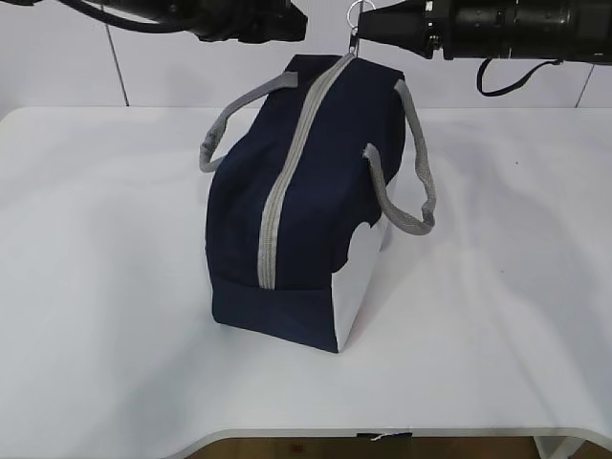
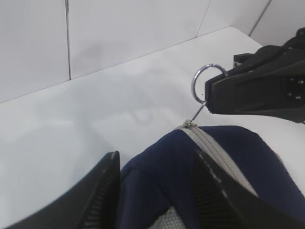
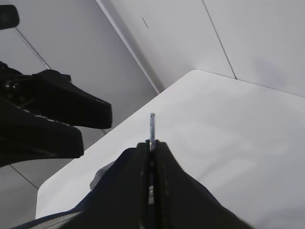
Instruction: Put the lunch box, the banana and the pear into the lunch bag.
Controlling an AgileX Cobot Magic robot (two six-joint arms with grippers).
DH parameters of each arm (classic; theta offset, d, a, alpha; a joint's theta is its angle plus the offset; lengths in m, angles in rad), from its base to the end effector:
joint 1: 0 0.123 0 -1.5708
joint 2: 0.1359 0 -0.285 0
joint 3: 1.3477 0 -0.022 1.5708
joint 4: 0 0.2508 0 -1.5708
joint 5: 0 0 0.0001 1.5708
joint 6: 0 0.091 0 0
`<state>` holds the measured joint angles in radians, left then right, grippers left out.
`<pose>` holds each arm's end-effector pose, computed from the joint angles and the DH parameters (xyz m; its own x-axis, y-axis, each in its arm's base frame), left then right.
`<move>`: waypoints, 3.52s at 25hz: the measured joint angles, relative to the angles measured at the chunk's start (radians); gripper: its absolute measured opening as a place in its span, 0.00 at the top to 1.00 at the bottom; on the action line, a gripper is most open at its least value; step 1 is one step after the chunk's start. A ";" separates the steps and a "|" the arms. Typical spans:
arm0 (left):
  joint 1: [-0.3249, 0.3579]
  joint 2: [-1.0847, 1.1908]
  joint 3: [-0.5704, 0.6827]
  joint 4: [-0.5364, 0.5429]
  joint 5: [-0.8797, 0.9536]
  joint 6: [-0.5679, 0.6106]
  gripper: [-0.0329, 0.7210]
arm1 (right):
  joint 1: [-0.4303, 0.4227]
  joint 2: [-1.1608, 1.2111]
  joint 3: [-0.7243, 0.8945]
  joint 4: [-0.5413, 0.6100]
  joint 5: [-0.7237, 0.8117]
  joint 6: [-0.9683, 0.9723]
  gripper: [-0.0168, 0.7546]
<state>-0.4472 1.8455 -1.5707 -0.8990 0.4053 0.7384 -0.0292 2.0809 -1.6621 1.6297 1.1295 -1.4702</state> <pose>0.3865 -0.2166 0.3216 -0.4669 0.0986 -0.8788 0.6109 0.7544 -0.2400 0.4563 0.0689 0.2817 -0.4053 0.1133 -0.9072 -0.7973 0.4418 0.4113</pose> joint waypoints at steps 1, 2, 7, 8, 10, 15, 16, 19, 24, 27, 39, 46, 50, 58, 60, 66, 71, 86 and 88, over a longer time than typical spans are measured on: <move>0.000 0.013 -0.009 -0.004 0.004 0.000 0.46 | 0.000 0.000 0.000 0.000 0.002 0.000 0.97; 0.000 0.023 -0.017 -0.007 0.006 0.000 0.46 | 0.000 0.000 0.000 0.000 0.002 0.000 0.97; 0.000 0.059 -0.031 -0.019 0.014 0.000 0.46 | 0.000 0.000 0.000 0.000 0.004 0.000 0.97; 0.000 0.061 -0.031 -0.021 0.017 0.000 0.46 | 0.000 0.000 0.000 0.000 0.004 0.000 0.97; 0.000 0.069 -0.031 -0.021 0.021 0.000 0.46 | 0.000 0.000 0.000 0.000 0.004 0.001 0.97; 0.000 0.087 -0.034 -0.046 0.024 0.000 0.46 | 0.000 0.000 0.000 0.000 0.005 0.001 0.97; 0.000 0.092 -0.034 -0.050 0.024 0.000 0.46 | 0.000 0.000 0.000 -0.001 0.005 0.002 0.97; 0.000 0.107 -0.038 -0.065 0.027 0.000 0.47 | 0.000 0.000 0.000 -0.001 0.005 0.004 0.97; 0.000 0.115 -0.040 -0.070 0.032 0.000 0.71 | 0.000 0.000 0.000 -0.008 0.005 0.006 0.97; 0.000 0.118 -0.052 -0.070 0.050 0.000 0.90 | 0.000 0.000 0.000 -0.008 0.005 0.006 0.97; 0.000 0.118 -0.180 -0.041 0.228 0.000 0.94 | 0.000 -0.004 -0.002 0.031 -0.047 0.019 0.97; 0.000 0.118 -0.185 -0.041 0.287 0.005 0.94 | 0.000 -0.004 -0.002 0.054 -0.106 0.019 0.97; 0.002 0.118 -0.187 -0.066 0.320 0.057 0.94 | 0.000 -0.004 -0.002 0.054 -0.117 0.032 0.97; 0.006 0.118 -0.187 -0.127 0.369 0.125 0.94 | 0.000 -0.002 -0.002 0.056 -0.117 0.079 0.97; 0.006 0.118 -0.187 -0.129 0.379 0.129 0.94 | 0.000 -0.002 -0.002 0.054 -0.114 0.088 0.97; 0.009 0.118 -0.190 -0.157 0.417 0.173 0.94 | 0.000 0.011 -0.002 0.053 -0.098 0.132 0.97; 0.010 0.118 -0.190 -0.161 0.435 0.186 0.94 | 0.002 0.018 -0.002 0.053 -0.087 0.148 0.97; 0.008 0.137 -0.192 -0.155 0.363 0.148 0.94 | -0.004 0.026 -0.002 0.082 0.034 0.078 0.97; 0.008 0.149 -0.193 -0.159 0.329 0.139 0.94 | -0.004 0.026 -0.002 0.080 0.036 0.074 0.97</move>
<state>-0.4396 1.9943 -1.7640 -1.0581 0.7338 0.8776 -0.0331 2.1074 -1.6644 1.7100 1.1655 -1.3961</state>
